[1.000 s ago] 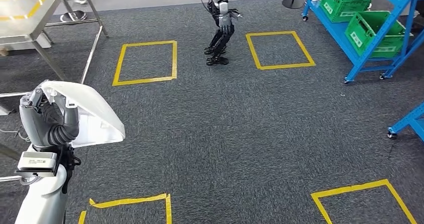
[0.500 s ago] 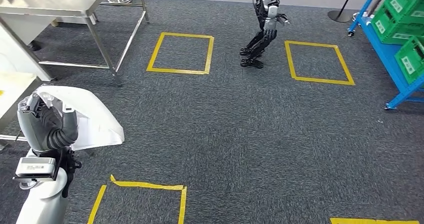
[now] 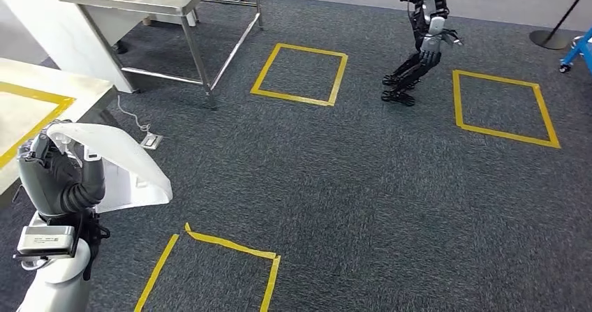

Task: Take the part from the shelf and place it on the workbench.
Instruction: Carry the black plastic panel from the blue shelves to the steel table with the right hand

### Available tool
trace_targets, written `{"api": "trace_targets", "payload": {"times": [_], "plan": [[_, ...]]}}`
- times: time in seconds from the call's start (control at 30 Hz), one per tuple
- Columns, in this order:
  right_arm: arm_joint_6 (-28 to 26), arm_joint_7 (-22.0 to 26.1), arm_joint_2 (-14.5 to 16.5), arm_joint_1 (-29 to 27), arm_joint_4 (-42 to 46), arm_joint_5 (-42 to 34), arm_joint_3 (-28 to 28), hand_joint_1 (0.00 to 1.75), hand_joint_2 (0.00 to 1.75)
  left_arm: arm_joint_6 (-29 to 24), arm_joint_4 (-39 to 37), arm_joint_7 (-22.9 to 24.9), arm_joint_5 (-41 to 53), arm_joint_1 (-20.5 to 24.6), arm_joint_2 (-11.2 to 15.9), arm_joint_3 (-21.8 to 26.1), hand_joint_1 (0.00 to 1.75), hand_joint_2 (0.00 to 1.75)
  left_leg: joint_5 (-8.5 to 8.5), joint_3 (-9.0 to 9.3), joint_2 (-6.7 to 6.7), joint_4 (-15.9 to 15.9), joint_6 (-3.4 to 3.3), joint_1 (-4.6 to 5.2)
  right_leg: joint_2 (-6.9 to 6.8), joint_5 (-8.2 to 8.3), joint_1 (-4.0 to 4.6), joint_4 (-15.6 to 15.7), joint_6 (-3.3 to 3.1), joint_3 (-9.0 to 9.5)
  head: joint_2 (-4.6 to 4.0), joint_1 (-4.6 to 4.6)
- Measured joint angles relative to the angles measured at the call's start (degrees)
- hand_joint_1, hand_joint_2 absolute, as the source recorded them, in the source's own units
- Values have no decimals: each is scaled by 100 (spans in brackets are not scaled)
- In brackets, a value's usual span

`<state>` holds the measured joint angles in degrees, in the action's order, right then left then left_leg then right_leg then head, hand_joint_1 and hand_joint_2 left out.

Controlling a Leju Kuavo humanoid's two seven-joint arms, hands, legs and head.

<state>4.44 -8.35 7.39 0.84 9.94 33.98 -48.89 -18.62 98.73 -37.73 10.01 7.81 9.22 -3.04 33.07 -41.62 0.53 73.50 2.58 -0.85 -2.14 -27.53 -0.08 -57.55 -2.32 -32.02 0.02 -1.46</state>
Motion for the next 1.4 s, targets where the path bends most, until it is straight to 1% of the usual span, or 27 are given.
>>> {"api": "trace_targets", "payload": {"times": [0.03, 0.07, 0.13, 0.2, 0.3, 0.37, 0.43, 0.5, 0.53, 0.57, 0.6, 0.67, 0.7, 0.73, 0.8, 0.83, 0.9, 0.97, 1.03, 1.07, 1.1, 1.13, 1.2, 1.23, 1.3, 1.33, 1.4], "plan": [[0, 1, 8, 2, 0, -9, -1, 0, 0, 0, 2, 5, 11, -3, 0, -2, 175, 175, -39, 5, -18, 27, 14, -6, -84, -5, -1, -2, 4, -1, 0, -1], [0, 1, 21, 7, 0, -17, -2, 0, 0, 1, 6, 13, 21, -1, 0, -3, 175, 175, -172, 129, -53, -174, 25, -12, -164, -11, -3, -7, 14, 2, 0, -1], [-1, 4, 46, 17, 0, -25, -2, 0, 0, 4, 28, 31, 42, 13, -1, -9, 175, 175, -480, 578, -272, -948, 27, -4, -300, -42, 2, -37, 61, 11, 0, -4], [-2, 4, 62, 20, 0, -24, -2, 0, 0, 9, 69, 64, 74, 28, -2, -14, 175, 175, -606, 845, -417, -1440, -49, 16, -409, -77, 26, -75, 127, 21, 0, 1], [-3, 1, 70, 37, 0, -19, -2, 0, 0, 14, 134, 112, 119, 30, -1, -15, 175, 175, -622, 825, -257, -1484, -183, 35, -535, -102, 27, -90, 218, 48, 0, 9], [-3, 1, 72, 45, 0, -17, -2, 0, 0, 14, 179, 120, 135, 35, -1, -15, 175, 175, -652, 810, -132, -1494, -250, 20, -302, -273, -9, -294, 285, -18, 0, 18], [-2, 2, 74, 41, 0, -6, -2, 0, 0, 10, 222, 125, 146, 36, -5, -14, 175, 175, -678, 787, -10, -1499, -294, 13, 65, -650, -32, -966, 322, -324, 0, 36], [3, 4, 74, 24, 0, 10, -2, 0, 0, 1, 255, 126, 154, 18, -9, -9, 175, 175, -694, 757, 137, -1489, -316, 25, 182, -906, -25, -1686, 311, -688, 0, 46], [8, 5, 74, 15, 0, 16, -2, 0, 0, -4, 275, 124, 156, 7, -9, -4, 175, 175, -699, 746, 222, -1481, -318, 31, 198, -872, -20, -1784, 291, -749, 0, 46], [13, 7, 74, 9, 0, 18, -2, 0, 0, -8, 295, 123, 157, 0, -8, 2, 175, 175, -704, 740, 309, -1473, -317, 33, 221, -731, -15, -1650, 263, -698, 0, 47], [16, 8, 73, 7, 0, 18, -2, 0, 0, -10, 315, 119, 152, -5, -7, 12, 175, 175, -709, 738, 394, -1467, -310, 33, 288, -517, -10, -1305, 228, -539, 0, 48], [17, 8, 69, 9, 0, 26, -2, 0, 0, -17, 340, 96, 105, -10, -2, 43, 175, 175, -726, 725, 552, -1458, -272, 30, 564, -185, -3, -507, 166, -169, 0, 49], [17, 7, 67, 12, 0, 36, -2, 0, 0, -25, 348, 76, 68, -14, 2, 61, 175, 175, -739, 711, 621, -1458, -241, 25, 655, -110, 5, -259, 155, -56, 0, 50], [17, 7, 65, 15, 0, 48, -2, 0, 0, -32, 354, 59, 35, -23, 5, 79, 175, 175, -756, 694, 689, -1465, -204, 16, 689, -99, 14, -153, 151, -10, 0, 51], [17, 5, 66, 26, 0, 68, -2, 0, 0, -42, 376, 39, 0, -55, 20, 108, 175, 175, -801, 661, 816, -1503, -123, 2, 539, -69, 19, -116, 134, 4, 0, 53], [18, 5, 67, 30, 0, 74, -2, 0, 0, -44, 390, 34, -6, -71, 32, 128, 175, 175, -790, 638, 772, -1495, -97, 3, 459, -44, 11, -82, 105, 14, 0, 52], [23, 8, 68, 30, 0, 83, -2, 0, 0, -49, 408, 26, -18, -73, 57, 167, 175, 175, -573, 475, 440, -1189, -65, 28, 292, 2, -12, -14, 44, 24, 0, 28], [32, 13, 67, 20, 0, 93, -2, 0, 0, -54, 410, 30, -33, -62, 65, 185, 175, 175, -164, 149, 88, -434, -31, 34, 130, 9, -1, -1, 14, 10, 0, 7], [38, 11, 67, 14, 0, 101, -2, 0, 0, -56, 407, 43, -47, -52, 63, 185, 175, 175, 14, -46, -6, 88, 10, 24, -49, 7, 6, -3, 11, -2, 0, 5], [37, 9, 67, 18, 0, 100, -2, 0, 0, -57, 405, 49, -51, -34, 63, 185, 175, 175, -60, 28, -33, 17, 23, 20, -137, 6, 5, -6, 13, -4, 0, 5], [30, 6, 67, 26, 0, 93, -2, 0, 0, -58, 404, 53, -55, 0, 63, 182, 175, 175, -210, 220, -87, -283, 30, 16, -219, 3, 2, -11, 20, -3, 0, 5], [17, 3, 68, 37, 0, 84, -2, 0, 0, -58, 402, 54, -61, 54, 61, 178, 175, 175, -365, 481, -227, -716, 31, 15, -293, -5, 7, -23, 35, 1, 0, 3], [-12, 0, 68, 54, 0, 57, -3, 0, 0, -52, 386, 69, -82, 211, 49, 162, 175, 175, -545, 864, -453, -1366, -33, 29, -416, -35, 38, -58, 90, 10, 0, 5], [-23, -1, 68, 66, 1, 44, -4, 0, 0, -46, 372, 85, -94, 289, 41, 155, 175, 175, -564, 929, -502, -1493, -79, 38, -473, -44, 57, -71, 119, 17, 0, 10], [-32, -2, 67, 97, 2, 26, -6, 0, 0, -37, 343, 114, -106, 403, 29, 146, 175, 175, -590, 903, -364, -1504, -172, 47, -581, -52, 62, -80, 175, 32, 0, 23], [-34, -2, 67, 112, 2, 22, -7, 0, 0, -34, 332, 121, -107, 445, 25, 145, 175, 175, -609, 892, -304, -1511, -207, 41, -538, -79, 44, -109, 210, 31, 0, 25], [-35, -2, 68, 121, 1, 18, -7, 0, 0, -26, 309, 132, -110, 541, 8, 137, 175, 175, -649, 869, -176, -1528, -276, 17, -227, -304, 4, -430, 282, -98, 0, 38]]}}
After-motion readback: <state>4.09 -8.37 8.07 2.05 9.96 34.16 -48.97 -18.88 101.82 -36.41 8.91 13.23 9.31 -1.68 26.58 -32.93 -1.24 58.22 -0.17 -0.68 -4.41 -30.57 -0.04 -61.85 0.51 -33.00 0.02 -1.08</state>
